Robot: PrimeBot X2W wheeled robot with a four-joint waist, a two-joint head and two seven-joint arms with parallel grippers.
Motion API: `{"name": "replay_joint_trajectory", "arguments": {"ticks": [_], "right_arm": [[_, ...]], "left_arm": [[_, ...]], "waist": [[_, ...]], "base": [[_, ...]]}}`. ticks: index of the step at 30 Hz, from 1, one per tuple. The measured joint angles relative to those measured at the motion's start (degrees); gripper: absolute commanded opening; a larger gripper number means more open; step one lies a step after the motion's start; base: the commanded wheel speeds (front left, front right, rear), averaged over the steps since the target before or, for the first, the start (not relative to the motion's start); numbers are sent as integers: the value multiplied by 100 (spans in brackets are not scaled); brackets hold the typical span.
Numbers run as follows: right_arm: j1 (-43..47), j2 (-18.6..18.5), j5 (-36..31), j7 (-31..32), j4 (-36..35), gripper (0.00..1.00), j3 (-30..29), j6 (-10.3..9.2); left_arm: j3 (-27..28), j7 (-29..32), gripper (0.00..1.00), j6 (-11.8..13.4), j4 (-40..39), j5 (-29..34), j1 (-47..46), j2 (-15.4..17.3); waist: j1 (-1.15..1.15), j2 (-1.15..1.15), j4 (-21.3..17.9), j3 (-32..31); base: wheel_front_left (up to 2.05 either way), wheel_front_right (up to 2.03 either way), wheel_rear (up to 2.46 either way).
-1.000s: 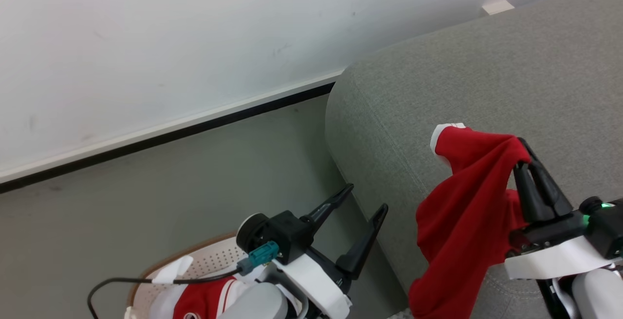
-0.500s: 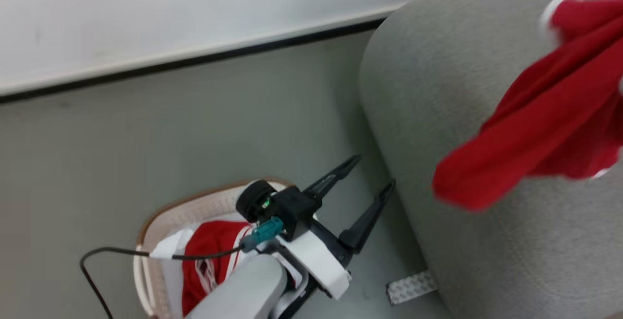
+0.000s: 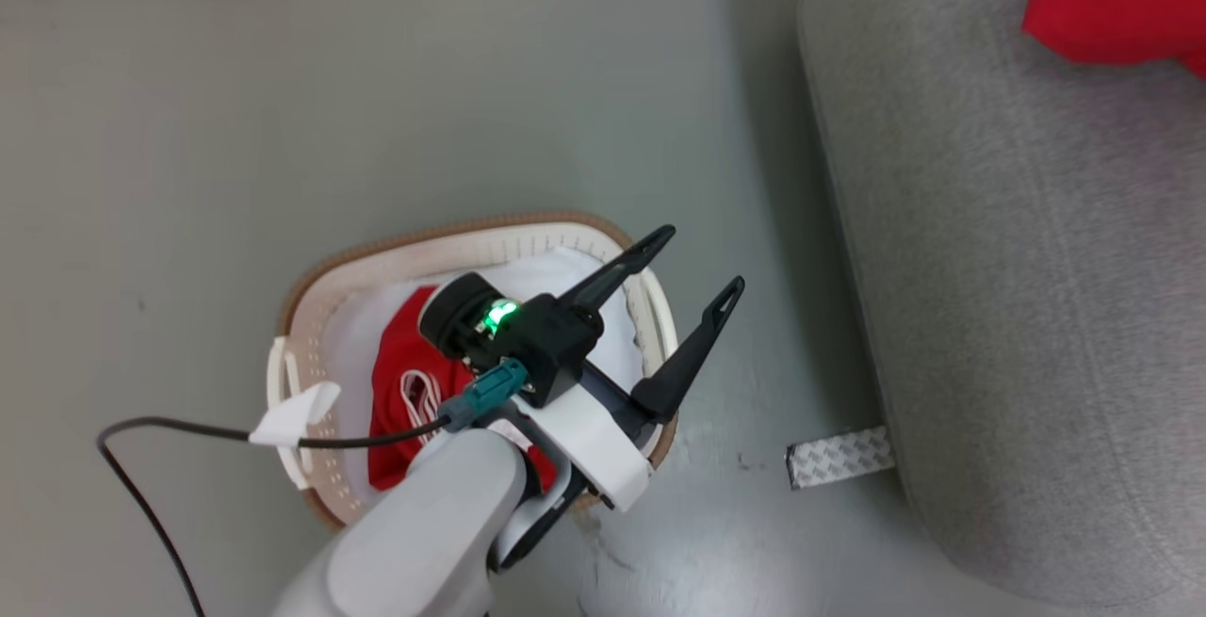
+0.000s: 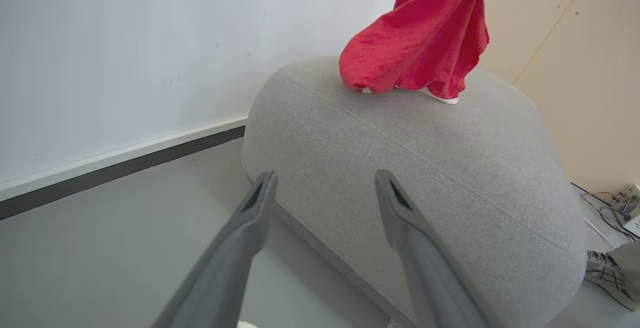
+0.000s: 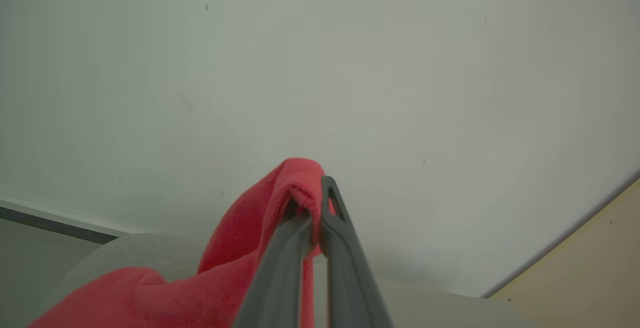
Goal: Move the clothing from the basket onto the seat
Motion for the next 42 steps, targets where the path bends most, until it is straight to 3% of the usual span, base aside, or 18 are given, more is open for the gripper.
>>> {"name": "replay_joint_trajectory", "arguments": {"ticks": [8,14,15,17,18,19,26,33,38,42], "right_arm": [[-342,311,-203,367,1634,0,859,0],[-404,559,213,706,2342,0,1368,0],[-419,554,305,704,2380,9,1456,0],[-458,525,405,701,2439,44,1621,0],[-464,527,438,701,2449,92,1707,1],[-464,523,490,701,2470,100,1801,0],[-336,343,837,969,2335,100,2695,0],[-141,-204,1300,1209,1842,100,3412,1],[48,-506,1674,1047,1298,100,3543,0],[384,-546,1857,757,764,100,3544,1]], "left_arm": [[9,160,100,48,-171,102,-220,147],[-7,156,100,52,-164,120,-245,200],[8,146,100,55,-157,114,-246,210],[22,104,100,83,-119,92,-241,220],[30,99,100,86,-101,76,-236,225],[40,78,100,91,-79,70,-227,227],[174,-79,100,174,113,-174,80,236],[427,-232,100,305,234,-359,506,269],[708,-277,100,414,230,-538,832,268],[1071,-287,100,541,118,-599,1108,318]], "waist": [[0,0,31,706],[0,0,41,922],[-1,0,43,896],[-1,0,39,821],[-1,0,34,772],[-1,0,29,718],[-2,0,-12,155],[-2,0,10,-678],[-2,0,107,-1342],[-3,0,241,-1857]], "base": [[0,0,0],[0,0,0],[0,0,0],[0,0,0],[0,0,0],[0,0,0],[0,0,0],[0,0,0],[0,0,0],[0,0,0]]}}
